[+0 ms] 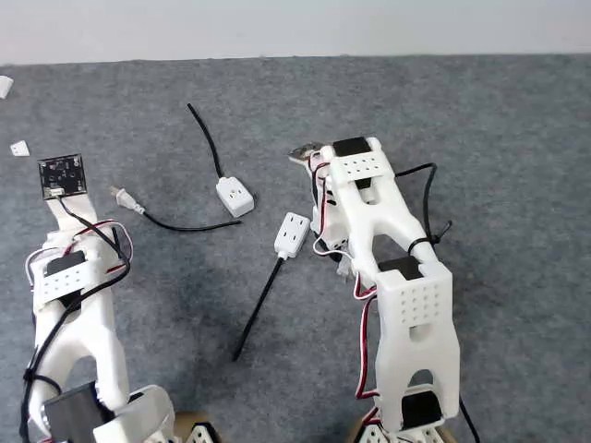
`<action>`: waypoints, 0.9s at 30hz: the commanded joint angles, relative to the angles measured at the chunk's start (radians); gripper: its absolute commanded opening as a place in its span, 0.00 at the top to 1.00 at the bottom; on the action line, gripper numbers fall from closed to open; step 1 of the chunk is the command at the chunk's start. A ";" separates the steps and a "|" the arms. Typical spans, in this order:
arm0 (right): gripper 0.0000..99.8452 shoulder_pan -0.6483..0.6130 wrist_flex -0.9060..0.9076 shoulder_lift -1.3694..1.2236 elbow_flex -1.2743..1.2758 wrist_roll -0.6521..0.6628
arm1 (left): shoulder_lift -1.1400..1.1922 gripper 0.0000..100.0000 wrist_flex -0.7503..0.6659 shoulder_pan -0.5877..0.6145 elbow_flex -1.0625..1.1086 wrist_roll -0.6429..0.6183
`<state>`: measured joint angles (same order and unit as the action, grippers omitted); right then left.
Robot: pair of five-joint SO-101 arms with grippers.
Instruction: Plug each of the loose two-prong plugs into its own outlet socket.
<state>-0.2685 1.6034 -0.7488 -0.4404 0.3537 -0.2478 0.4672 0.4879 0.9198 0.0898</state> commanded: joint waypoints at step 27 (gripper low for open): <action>0.99 0.027 0.191 0.044 -0.169 -0.069 | -0.002 0.99 0.002 -0.009 -0.053 0.011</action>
<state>-0.2256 1.7553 -0.7626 -0.6521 0.2954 -0.2478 0.4672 0.4879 0.9198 0.0898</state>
